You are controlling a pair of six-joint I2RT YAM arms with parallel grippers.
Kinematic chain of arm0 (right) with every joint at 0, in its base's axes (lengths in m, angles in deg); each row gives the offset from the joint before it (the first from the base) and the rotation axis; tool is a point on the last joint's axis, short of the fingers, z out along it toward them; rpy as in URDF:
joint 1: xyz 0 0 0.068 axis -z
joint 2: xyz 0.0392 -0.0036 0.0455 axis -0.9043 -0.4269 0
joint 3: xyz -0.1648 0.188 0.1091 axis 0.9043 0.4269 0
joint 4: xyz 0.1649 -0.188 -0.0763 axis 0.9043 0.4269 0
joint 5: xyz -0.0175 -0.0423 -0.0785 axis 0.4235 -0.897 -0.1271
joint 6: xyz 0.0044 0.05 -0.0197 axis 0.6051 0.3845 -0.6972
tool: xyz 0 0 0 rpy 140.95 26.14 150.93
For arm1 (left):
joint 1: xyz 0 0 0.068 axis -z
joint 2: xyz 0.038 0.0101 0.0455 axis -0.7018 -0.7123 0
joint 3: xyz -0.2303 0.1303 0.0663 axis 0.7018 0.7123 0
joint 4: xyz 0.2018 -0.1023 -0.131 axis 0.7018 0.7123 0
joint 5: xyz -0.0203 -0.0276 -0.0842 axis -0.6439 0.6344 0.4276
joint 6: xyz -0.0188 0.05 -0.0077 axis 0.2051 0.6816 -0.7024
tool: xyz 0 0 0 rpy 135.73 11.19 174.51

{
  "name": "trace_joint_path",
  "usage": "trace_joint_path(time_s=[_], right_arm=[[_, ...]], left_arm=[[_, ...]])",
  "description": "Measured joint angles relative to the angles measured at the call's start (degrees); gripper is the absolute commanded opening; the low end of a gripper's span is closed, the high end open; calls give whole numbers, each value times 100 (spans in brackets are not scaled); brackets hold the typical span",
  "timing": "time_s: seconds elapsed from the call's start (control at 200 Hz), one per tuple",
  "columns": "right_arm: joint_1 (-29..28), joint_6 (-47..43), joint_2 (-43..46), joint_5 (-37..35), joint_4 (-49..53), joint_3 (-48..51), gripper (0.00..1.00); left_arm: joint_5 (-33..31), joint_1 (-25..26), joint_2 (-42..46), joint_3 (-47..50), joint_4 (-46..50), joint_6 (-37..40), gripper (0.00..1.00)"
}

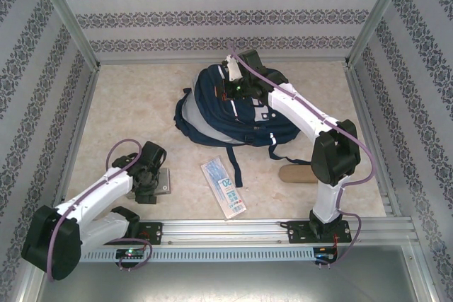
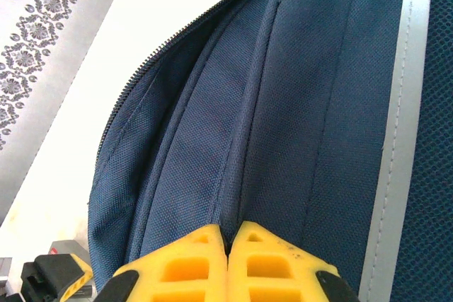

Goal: Pack the student bag
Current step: Pick up the book from the bottom-left of the table.

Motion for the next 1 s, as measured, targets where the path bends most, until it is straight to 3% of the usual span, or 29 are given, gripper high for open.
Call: trace_joint_path(time_s=[0.115,0.345,0.729,0.999], right_arm=[[0,17,0,7,0,0,0],[4,68,0,15,0,0,0],[44,122,0,59,0,0,0],[247,295,129,328,-260,229,0]], left_arm=[[0,0,-114,0,-55,0,99],[-9,0,-98,0,-76,15,85],[-319,0,79,-393,319,549,82],[-428,0,-361,-1440,417,1427,81]])
